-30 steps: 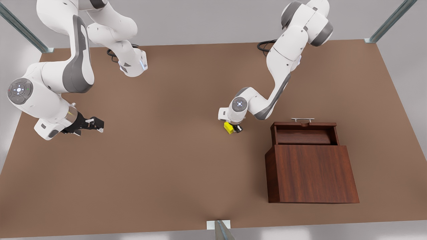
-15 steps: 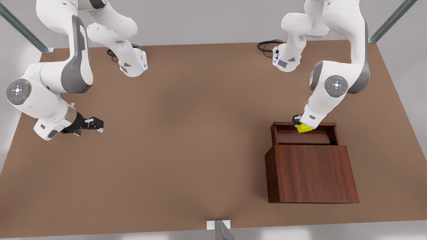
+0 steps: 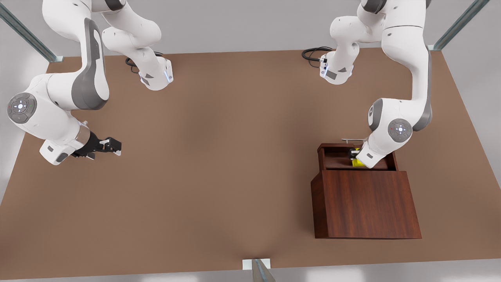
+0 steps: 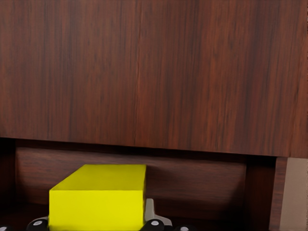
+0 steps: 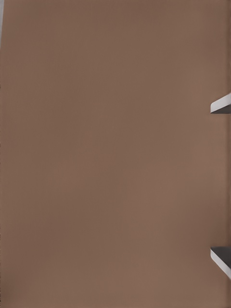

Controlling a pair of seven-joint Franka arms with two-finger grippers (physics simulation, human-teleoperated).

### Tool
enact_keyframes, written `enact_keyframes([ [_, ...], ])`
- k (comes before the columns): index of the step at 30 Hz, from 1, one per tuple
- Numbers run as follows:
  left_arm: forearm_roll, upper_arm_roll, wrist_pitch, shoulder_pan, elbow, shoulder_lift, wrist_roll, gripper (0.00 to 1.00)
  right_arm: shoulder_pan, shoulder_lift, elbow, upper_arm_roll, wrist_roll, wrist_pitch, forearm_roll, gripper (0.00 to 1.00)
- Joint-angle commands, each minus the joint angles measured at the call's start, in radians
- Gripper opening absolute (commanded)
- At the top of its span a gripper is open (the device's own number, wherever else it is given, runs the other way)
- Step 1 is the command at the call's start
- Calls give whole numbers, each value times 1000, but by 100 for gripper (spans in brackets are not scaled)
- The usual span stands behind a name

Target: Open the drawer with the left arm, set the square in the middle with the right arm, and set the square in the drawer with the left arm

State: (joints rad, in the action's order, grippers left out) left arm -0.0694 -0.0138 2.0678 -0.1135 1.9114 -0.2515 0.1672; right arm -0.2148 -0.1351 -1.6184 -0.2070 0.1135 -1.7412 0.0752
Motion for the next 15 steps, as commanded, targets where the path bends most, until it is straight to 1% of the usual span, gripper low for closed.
enact_keyframes([
  [1, 10, 0, 0, 0, 0, 0, 0, 100, 0, 0, 0, 0, 0, -1, 0, 100],
  [4, 11, 0, 0, 0, 0, -5, 5, 100, 0, 0, 0, 0, 0, 2, 0, 100],
  [5, 11, -2, -23, 0, -15, 17, 15, 100, 0, 0, 0, 0, 0, 2, 0, 100],
  [6, 10, -9, -211, -9, -122, 66, 2, 100, 0, 2, 0, 0, 0, 2, 0, 100],
  [7, 13, -24, -444, -20, -297, 60, -17, 100, 0, 2, 0, 0, 0, 2, 0, 100],
  [8, 13, -75, -616, -40, -446, 64, -115, 100, 0, 2, 0, 0, 0, 2, 0, 100],
  [9, 10, -78, -650, -66, -474, 93, -242, 100, 0, 2, 0, 0, 0, 2, 0, 100],
  [10, 10, -78, -658, -66, -477, 109, -253, 100, 0, 2, 0, 0, 0, 2, 0, 100],
  [15, -10, -67, -669, -71, -479, 92, -242, 100, 0, 0, 0, 0, 0, 0, 0, 100],
])
